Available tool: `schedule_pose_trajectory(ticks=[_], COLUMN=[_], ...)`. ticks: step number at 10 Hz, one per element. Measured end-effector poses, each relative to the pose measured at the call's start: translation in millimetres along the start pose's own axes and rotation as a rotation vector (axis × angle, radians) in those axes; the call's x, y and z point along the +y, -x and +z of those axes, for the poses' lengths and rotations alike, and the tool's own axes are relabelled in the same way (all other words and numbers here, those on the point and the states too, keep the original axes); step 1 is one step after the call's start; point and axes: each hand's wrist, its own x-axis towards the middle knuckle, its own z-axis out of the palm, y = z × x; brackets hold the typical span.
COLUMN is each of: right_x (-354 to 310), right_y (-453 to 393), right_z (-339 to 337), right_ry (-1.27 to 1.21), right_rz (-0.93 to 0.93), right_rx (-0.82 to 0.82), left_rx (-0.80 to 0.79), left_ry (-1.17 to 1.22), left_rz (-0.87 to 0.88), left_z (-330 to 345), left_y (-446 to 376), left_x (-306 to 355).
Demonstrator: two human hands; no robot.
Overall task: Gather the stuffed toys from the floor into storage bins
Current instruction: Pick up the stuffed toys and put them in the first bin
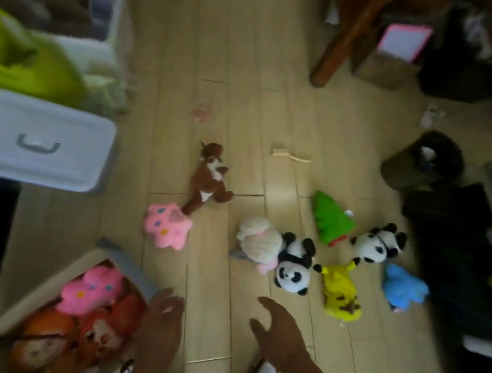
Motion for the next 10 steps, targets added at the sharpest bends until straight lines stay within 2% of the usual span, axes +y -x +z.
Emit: schedule_pose_trajectory(ticks=[1,3,5,7,8,9,10], right_x=[69.7,223.2,353.0,413.7,429.9,442.7,453.0], right_y=[7.0,15.2,24.8,0.6,-23.3,-41.2,-66.7], right_z=[-48.0,-117.3,-189.6,-259.6,-278.8,-295.0,-317.1], right_ry=[-0.178,-0.374,-0.477,-0.563,-0.644,-0.659,-0.636], right_rz=[0.056,0.228,0.290,0.352,0.438,0.494,0.551], right_rx=[0.196,0.243,0.270,0.281,0.201,0.182,0.091], left_rx=[-0.161,-0.320,-0.428,-0.507,-0.556,-0.586,-0.614], left_ry=[-0.076,-0.209,-0.383,-0.458,-0.550,-0.615,-0.683], left_rz=[0.124,0.087,-0.010,-0.095,-0.178,-0.275,-0.335], left_z=[74.1,230.4,362.6,466.3,502.7,530.9,572.0], left_y=[38.5,95.7,171.2,212.3,205.6,190.9,157.8], left_x=[28.3,-4.0,-34.8,-31.9,-30.8,-21.2,-20.2])
